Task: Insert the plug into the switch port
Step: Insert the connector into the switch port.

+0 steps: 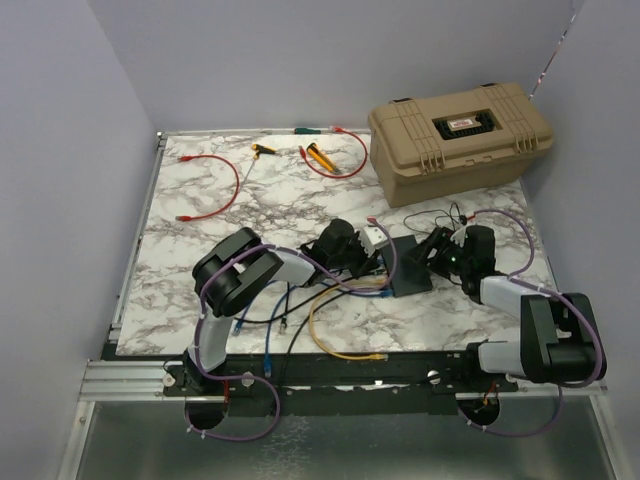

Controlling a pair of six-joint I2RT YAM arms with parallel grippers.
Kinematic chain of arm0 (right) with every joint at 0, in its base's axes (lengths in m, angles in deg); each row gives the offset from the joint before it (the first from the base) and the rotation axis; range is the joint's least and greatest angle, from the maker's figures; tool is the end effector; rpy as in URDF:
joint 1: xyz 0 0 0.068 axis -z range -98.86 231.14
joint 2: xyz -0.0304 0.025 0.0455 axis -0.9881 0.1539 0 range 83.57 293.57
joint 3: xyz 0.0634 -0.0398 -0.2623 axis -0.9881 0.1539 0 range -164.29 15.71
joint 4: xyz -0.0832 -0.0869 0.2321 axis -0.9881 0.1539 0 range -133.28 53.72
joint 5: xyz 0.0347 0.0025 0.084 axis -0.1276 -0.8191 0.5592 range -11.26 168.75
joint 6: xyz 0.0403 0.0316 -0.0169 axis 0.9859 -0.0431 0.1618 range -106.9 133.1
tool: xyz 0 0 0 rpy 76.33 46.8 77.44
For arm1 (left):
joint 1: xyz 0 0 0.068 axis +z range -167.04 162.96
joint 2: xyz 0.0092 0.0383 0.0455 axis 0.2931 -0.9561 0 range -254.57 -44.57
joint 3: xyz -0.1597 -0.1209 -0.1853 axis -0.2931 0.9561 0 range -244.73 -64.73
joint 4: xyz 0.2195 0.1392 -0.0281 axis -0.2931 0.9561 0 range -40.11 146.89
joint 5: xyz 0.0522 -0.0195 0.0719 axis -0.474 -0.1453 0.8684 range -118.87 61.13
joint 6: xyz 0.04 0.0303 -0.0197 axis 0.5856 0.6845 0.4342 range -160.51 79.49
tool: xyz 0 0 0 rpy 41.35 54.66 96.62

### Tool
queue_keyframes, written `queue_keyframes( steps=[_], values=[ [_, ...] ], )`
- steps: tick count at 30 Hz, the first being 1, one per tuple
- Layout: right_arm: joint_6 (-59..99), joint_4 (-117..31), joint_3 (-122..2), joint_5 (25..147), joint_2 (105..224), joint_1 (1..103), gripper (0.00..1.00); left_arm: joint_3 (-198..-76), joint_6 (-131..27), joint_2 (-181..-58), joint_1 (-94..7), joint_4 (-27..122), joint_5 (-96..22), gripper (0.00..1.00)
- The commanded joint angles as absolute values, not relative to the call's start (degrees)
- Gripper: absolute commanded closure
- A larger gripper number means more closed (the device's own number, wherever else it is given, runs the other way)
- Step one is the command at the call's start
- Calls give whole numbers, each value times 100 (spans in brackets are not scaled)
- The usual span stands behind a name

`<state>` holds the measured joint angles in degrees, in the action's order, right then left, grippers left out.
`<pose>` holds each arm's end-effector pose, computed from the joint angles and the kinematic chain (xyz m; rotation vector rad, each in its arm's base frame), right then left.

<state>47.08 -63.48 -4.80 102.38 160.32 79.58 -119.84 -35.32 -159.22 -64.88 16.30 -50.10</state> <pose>0.2313 0.0206 0.1373 0.3962 2.2186 0.7947 0.2606 -0.3070 0.1258 1.1469 1.7527 -0.8365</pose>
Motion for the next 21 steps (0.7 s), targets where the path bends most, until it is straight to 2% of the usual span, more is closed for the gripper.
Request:
queue_keyframes(
  steps=[1,3,12,17,21],
  values=[
    [4773,-5537,-653,10166,15633,7719,25,-11939,-3683,-15652,-6633,982,-5105,5],
    [4707,-5363,-699,9825,15466,7719,21,-11881,-3711,-15544,-6562,1052,-4969,1],
    [4380,-4516,-862,8571,14421,7726,11,-11595,-4112,-14619,-6088,1483,-4110,1],
    [4318,-4100,-956,8245,13838,7721,4,-11511,-4909,-13988,-5725,1699,-3278,1],
    [4334,-3989,-1004,8013,13526,7719,0,-11450,-5838,-13398,-5574,2102,-1333,1]
  ],
)
